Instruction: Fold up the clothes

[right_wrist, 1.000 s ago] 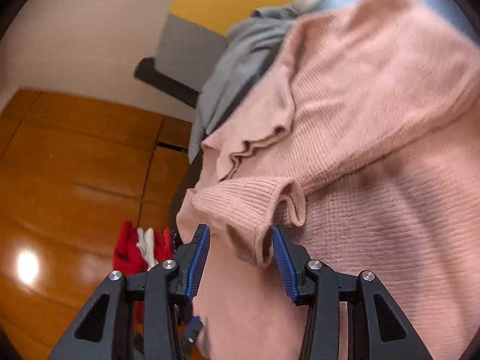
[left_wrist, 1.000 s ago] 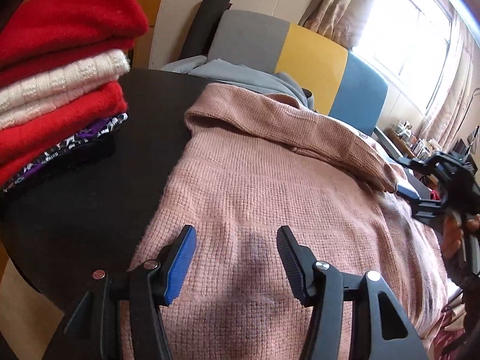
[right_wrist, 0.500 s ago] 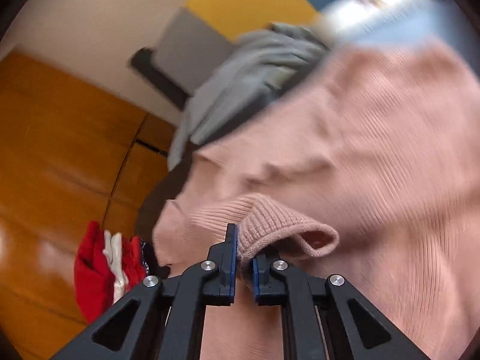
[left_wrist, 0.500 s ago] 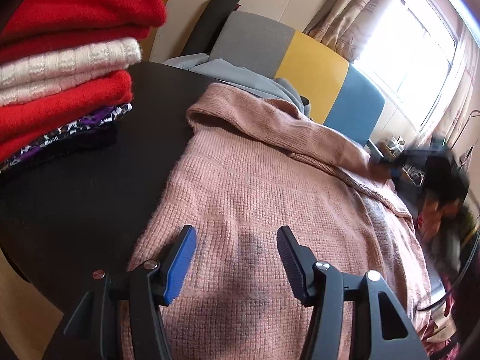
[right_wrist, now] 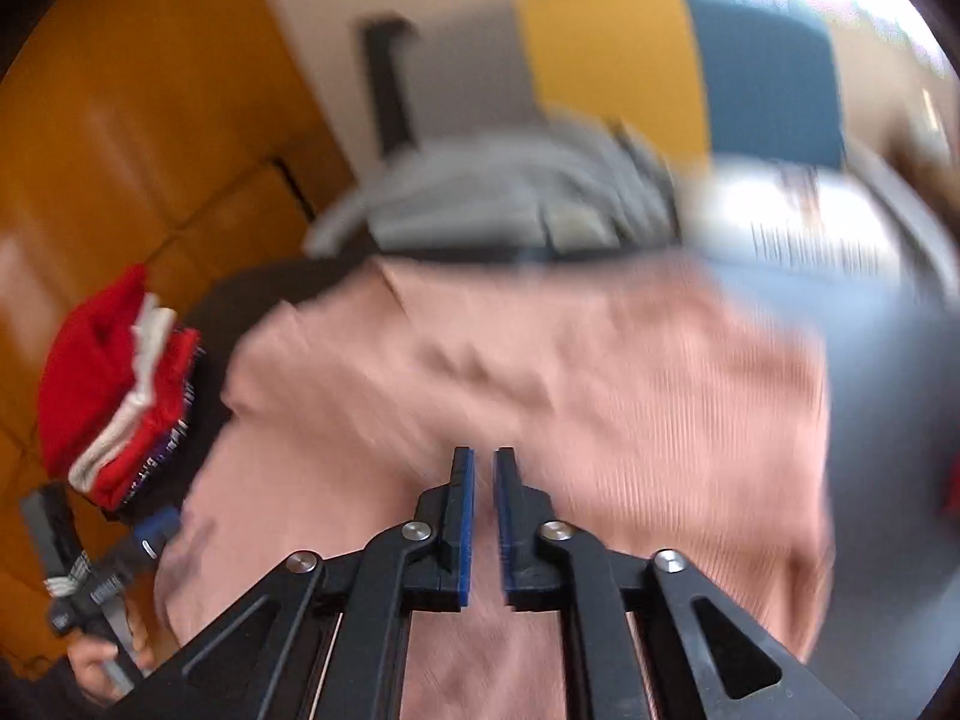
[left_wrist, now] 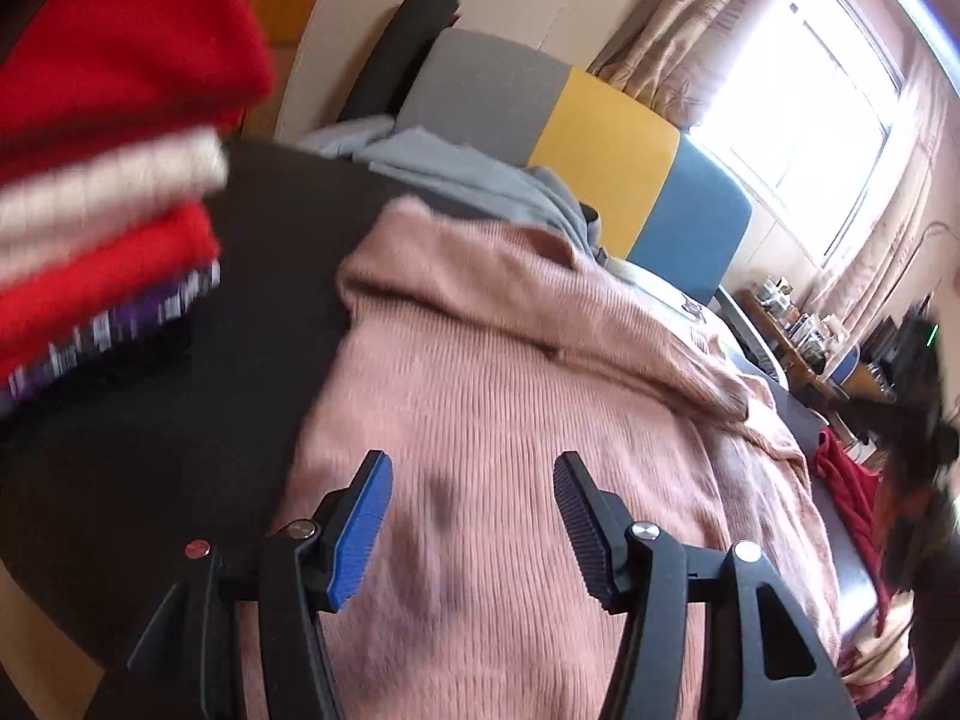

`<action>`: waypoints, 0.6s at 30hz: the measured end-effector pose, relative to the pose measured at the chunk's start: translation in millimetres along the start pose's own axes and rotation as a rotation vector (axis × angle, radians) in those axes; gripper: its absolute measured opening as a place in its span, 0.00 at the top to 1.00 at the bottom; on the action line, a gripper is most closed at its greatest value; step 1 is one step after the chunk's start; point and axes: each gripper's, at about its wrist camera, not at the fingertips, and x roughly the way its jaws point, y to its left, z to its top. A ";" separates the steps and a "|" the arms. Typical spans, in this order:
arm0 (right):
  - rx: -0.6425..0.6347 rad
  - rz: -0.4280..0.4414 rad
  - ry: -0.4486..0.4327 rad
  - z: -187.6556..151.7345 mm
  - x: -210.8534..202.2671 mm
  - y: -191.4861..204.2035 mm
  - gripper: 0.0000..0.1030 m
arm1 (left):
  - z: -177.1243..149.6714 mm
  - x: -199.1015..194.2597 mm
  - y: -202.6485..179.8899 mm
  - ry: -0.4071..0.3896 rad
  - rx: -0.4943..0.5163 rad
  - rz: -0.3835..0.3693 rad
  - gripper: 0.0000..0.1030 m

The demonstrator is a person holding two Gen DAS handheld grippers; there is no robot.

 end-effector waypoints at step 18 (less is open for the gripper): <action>0.496 0.414 -0.090 -76.4 16.0 -68.2 0.38 | 18.1 112.1 -229.4 0.193 1.154 -0.177 0.38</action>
